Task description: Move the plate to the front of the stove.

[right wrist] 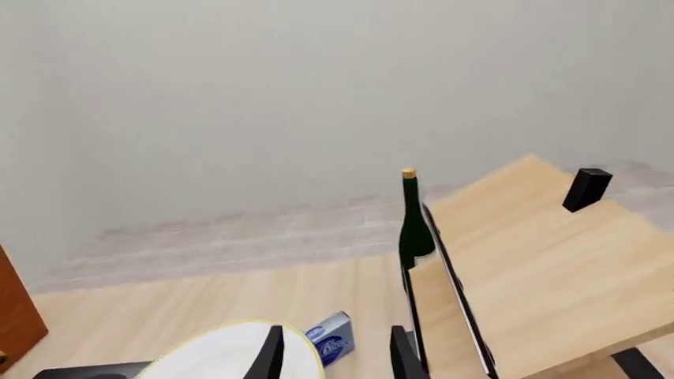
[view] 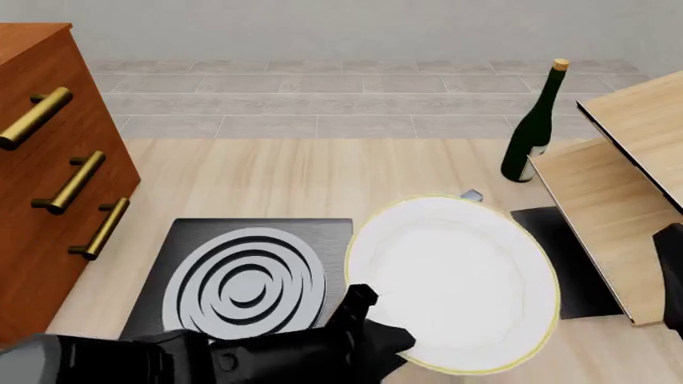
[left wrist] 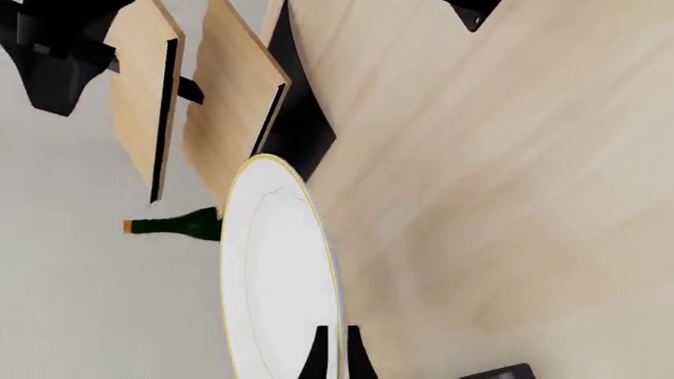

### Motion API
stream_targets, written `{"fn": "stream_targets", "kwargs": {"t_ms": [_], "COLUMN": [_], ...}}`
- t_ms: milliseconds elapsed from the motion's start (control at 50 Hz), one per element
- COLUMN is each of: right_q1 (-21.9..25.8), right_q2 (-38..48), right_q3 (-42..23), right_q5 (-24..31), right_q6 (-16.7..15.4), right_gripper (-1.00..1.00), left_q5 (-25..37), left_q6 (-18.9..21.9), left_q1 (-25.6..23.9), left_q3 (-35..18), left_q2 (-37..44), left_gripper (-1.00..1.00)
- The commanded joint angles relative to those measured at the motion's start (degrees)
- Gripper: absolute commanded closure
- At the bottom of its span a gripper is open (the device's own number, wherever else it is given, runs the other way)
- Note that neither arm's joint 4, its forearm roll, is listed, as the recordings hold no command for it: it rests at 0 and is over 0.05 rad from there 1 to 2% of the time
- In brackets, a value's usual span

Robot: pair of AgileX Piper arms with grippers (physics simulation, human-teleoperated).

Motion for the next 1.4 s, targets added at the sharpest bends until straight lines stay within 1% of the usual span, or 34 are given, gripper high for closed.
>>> {"fn": "stream_targets", "kwargs": {"t_ms": [20, 60, 100, 220, 260, 360, 440, 520, 540, 560, 580, 600, 640, 720, 760, 780, 820, 860, 920, 940, 980, 1220, 1320, 1360, 1400], "right_q1": [0.9, 1.3, 1.6, 3.1, 3.8, 4.9, 6.1, 7.3, 7.7, 8.0, 8.5, 8.6, 9.5, 10.6, 10.9, 11.7, 11.8, 12.3, 12.8, 13.9, 14.3, 16.3, 16.0, 15.5, 15.3], "right_q2": [-0.1, -0.1, -0.1, -0.1, -0.1, -0.1, -0.1, -0.1, -0.1, -0.1, 0.2, 0.4, 1.0, 1.5, 1.6, 1.6, 1.7, 2.1, 2.5, 2.4, 2.4, 1.8, 1.7, 1.6, 1.5], "right_q3": [-4.7, -5.7, -6.5, -8.5, -9.5, -11.6, -12.9, -14.7, -15.0, -15.3, -15.7, -15.9, -16.3, -16.9, -17.6, -18.3, -18.6, -19.2, -20.0, -20.3, -21.1, -23.0, -23.3, -23.2, -23.0], "right_q5": [3.1, 3.7, 4.2, 5.7, 6.5, 8.0, 9.0, 10.4, 10.8, 10.9, 11.3, 11.3, 11.3, 11.6, 12.3, 12.9, 13.5, 14.0, 14.8, 15.1, 15.7, 18.2, 19.0, 19.3, 19.3], "right_q6": [0.3, 0.4, 0.4, 0.9, 0.6, 1.1, 2.2, 2.7, 2.4, 2.2, 1.9, 1.8, 1.5, 2.0, 2.5, 3.0, 3.1, 3.5, 4.0, 4.5, 5.3, 5.5, 5.5, 7.0, 6.9], "right_gripper": [-1.0, -1.0, -1.0, -1.0, -1.0, -1.0, -1.0, -1.0, -1.0, -1.0, -1.0, -1.0, -1.0, -1.0, -1.0, -1.0, -1.0, -1.0, -1.0, -1.0, -1.0, -1.0, -1.0, -1.0, -1.0], "left_q5": [-3.1, -3.7, -5.1, -8.4, -11.0, -12.7, -16.2, -18.3, -19.2, -20.0, -22.6, -23.6, -25.0, -27.2, -28.2, -28.8, -29.8, -29.6, -30.5, -30.2, -31.1, -30.9, -31.1, -31.3, -31.6], "left_q6": [3.4, 3.3, 4.7, 6.8, 9.0, 9.3, 11.6, 12.2, 12.4, 13.2, 14.8, 15.5, 15.9, 17.2, 17.3, 17.8, 18.7, 18.3, 19.1, 18.9, 19.3, 19.4, 19.6, 19.7, 19.8], "left_q1": [1.8, 2.0, 2.6, 4.0, 4.7, 5.8, 6.5, 6.6, 6.5, 6.5, 6.1, 5.9, 5.6, 5.5, 5.1, 4.9, 4.2, 4.0, 3.7, 3.7, 3.3, 3.4, 3.2, 3.1, 2.9], "left_q3": [3.0, 3.1, 4.1, 5.4, 6.6, 6.5, 7.2, 6.5, 6.2, 6.4, 6.3, 6.4, 5.9, 5.9, 5.6, 5.5, 5.4, 4.8, 4.5, 4.1, 4.0, 2.5, 2.3, 2.3, 2.4], "left_q2": [-5.0, -6.1, -6.2, -7.2, -7.1, -8.1, -7.5, -7.5, -7.5, -7.0, -6.1, -5.6, -5.2, -3.5, -2.9, -2.4, -2.0, -2.3, -1.7, -1.8, -1.3, -0.9, -0.8, -0.7, -0.6], "left_gripper": [1.0, 1.0, 1.0, 1.0, 1.0, 1.0, 1.0, 1.0, 1.0, 1.0, 1.0, 1.0, 1.0, 1.0, 1.0, 1.0, 1.0, 1.0, 1.0, 1.0, 1.0, 1.0, 1.0, 1.0, 1.0]}}
